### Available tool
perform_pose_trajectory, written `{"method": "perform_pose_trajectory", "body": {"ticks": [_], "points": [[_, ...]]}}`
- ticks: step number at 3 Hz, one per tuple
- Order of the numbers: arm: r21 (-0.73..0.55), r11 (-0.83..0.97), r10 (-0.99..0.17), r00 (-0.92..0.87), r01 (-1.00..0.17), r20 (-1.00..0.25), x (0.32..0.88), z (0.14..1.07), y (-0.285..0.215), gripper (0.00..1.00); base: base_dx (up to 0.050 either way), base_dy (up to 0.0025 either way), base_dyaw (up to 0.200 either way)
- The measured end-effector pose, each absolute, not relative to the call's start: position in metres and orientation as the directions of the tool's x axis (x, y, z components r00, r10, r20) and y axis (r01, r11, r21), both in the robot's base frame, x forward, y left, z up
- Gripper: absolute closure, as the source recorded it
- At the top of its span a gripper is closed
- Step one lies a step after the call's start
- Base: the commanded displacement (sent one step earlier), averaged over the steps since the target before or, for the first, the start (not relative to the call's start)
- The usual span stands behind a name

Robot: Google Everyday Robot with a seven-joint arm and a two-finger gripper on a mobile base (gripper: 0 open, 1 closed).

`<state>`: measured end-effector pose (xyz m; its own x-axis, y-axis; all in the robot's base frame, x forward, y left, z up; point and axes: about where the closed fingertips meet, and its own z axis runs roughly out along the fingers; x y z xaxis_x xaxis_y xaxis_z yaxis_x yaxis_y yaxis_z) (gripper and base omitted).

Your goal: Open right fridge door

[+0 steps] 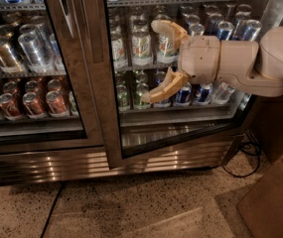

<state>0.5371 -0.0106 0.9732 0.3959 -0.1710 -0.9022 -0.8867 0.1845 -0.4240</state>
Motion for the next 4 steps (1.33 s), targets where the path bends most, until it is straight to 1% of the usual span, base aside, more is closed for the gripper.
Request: {"method": "perform_pose_trajectory", "body": {"ticks": [1,2,3,4], "points": [[-0.461,0.167,-0.35,0.385,-0.872,-0.854,0.5416,0.9703,-0.0085,0.0,0.0,0.0,0.0],[-0.497,0.138,-0.489,0.377,-0.857,-0.787,0.5446,0.9712,-0.0106,0.0,0.0,0.0,0.0],[-0.535,0.098,-0.602,0.379,-0.839,-0.703,0.5468,0.9722,-0.0096,0.0,0.0,0.0,0.0],[-0.534,0.096,-0.601,0.378,-0.84,-0.704,0.5464,0.9716,-0.0087,0.0,0.0,0.0,0.0]]}}
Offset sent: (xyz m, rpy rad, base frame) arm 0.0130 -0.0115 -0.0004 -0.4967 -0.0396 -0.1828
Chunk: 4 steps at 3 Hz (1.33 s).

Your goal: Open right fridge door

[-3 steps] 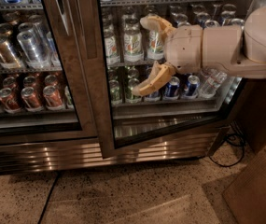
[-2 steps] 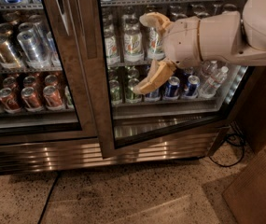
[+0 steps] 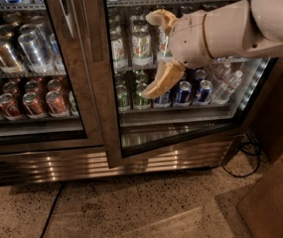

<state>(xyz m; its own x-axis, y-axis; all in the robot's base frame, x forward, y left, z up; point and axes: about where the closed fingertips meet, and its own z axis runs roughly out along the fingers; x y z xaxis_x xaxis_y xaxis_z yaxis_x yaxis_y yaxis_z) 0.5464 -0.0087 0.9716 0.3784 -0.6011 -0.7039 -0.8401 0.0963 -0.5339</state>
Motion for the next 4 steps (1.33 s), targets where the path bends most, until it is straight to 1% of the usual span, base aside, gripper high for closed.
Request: {"method": "perform_pose_trajectory", "body": {"ticks": [2,4], "points": [[-0.529,0.111,-0.571,0.382,-0.842,-0.727,0.516,0.942,-0.004,0.0,0.0,0.0,0.0],[-0.527,0.122,-0.565,0.378,-0.841,-0.733,0.483,0.91,-0.002,0.0,0.0,0.0,0.0]]}}
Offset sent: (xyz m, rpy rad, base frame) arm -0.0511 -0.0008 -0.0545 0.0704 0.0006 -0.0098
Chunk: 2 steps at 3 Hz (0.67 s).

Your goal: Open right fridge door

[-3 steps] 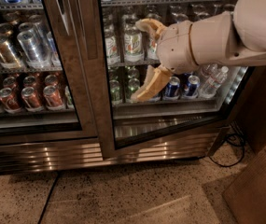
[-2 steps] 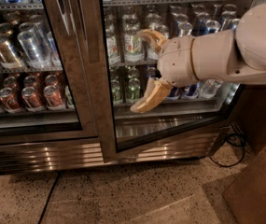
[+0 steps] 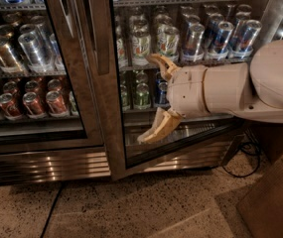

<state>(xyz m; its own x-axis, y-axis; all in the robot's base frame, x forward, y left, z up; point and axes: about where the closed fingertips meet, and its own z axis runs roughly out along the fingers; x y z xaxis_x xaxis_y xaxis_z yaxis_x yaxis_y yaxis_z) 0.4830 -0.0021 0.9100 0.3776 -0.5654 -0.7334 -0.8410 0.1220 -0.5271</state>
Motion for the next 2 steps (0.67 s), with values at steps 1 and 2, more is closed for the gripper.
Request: {"method": "perform_pose_trajectory", "body": {"ticks": [1,2], "points": [[-0.528,0.12,-0.569,0.378,-0.841,-0.73,0.469,0.9,-0.001,0.0,0.0,0.0,0.0],[-0.499,0.142,-0.579,0.337,-0.855,-0.742,0.438,0.867,-0.007,0.0,0.0,0.0,0.0]]}}
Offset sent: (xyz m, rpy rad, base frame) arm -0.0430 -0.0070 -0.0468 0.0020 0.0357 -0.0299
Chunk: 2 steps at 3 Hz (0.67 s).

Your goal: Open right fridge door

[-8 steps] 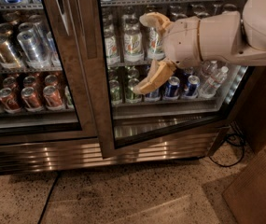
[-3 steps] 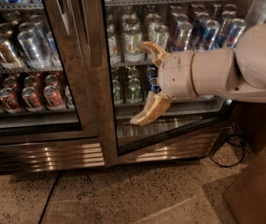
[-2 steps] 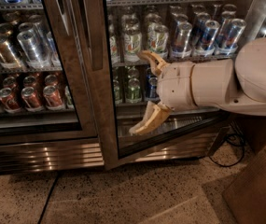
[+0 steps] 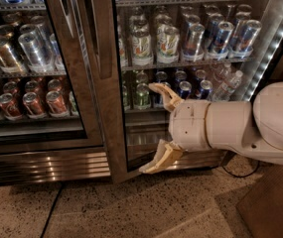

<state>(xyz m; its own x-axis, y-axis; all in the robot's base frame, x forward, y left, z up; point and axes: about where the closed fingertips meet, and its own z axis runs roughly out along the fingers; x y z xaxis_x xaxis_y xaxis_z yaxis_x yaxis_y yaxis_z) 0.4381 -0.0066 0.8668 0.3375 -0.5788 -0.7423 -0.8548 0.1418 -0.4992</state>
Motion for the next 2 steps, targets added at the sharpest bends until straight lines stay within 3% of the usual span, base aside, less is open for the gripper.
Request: {"method": "perform_pose_trajectory", "body": {"ticks": [2], "points": [[-0.517,0.082,-0.66,0.342,-0.852,-0.668,0.435,0.8621,0.0042,0.0,0.0,0.0,0.0]]}}
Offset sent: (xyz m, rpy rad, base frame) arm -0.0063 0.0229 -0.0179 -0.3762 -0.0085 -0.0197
